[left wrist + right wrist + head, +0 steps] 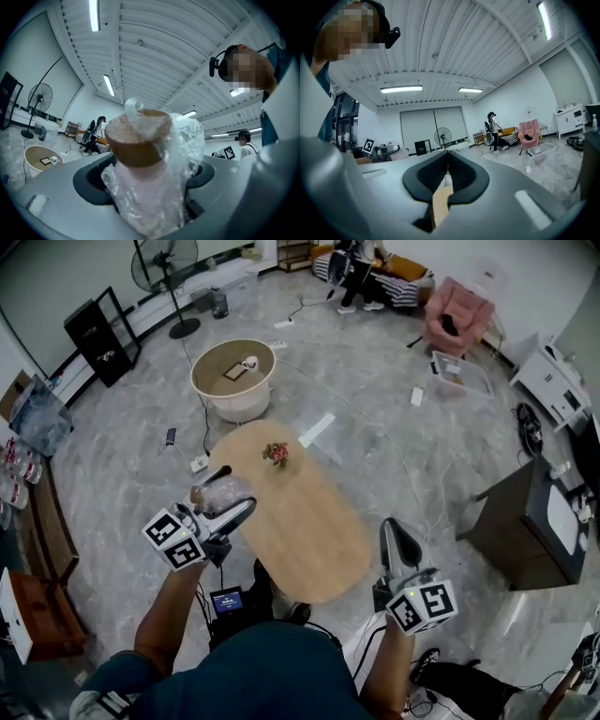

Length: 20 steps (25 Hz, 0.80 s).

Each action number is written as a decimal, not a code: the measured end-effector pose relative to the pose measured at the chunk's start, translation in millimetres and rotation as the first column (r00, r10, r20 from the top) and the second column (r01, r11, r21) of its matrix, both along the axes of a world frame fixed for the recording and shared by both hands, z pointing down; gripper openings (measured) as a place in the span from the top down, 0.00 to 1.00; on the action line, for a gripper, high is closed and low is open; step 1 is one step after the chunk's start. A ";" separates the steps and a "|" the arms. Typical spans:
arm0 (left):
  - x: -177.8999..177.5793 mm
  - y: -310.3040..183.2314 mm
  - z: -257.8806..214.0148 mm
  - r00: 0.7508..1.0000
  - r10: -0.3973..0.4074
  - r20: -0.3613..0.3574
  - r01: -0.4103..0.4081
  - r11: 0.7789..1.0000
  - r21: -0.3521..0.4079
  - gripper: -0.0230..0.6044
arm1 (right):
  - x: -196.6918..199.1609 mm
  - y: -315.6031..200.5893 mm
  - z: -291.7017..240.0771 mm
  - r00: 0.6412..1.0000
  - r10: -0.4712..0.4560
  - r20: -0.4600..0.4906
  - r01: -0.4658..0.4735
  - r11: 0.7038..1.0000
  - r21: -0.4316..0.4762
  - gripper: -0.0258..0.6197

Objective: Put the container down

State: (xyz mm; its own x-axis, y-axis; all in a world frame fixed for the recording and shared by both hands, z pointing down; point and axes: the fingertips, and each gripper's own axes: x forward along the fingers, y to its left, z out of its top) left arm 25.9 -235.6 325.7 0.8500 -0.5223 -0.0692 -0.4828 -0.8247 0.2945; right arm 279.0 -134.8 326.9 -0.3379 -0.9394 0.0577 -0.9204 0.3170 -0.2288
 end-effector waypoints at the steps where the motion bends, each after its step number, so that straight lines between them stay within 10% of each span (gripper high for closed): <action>1: -0.8 -8.8 5.7 1.000 0.007 -0.004 -0.007 1.000 -0.013 0.33 | -3.1 -6.6 2.8 1.000 0.001 -0.003 -0.001 1.000 -0.010 0.94; 20: -18.8 -194.4 166.7 0.992 0.068 0.104 -0.048 0.982 -0.181 0.33 | -50.8 -128.3 76.9 0.998 0.034 -0.050 -0.045 0.970 -0.237 0.94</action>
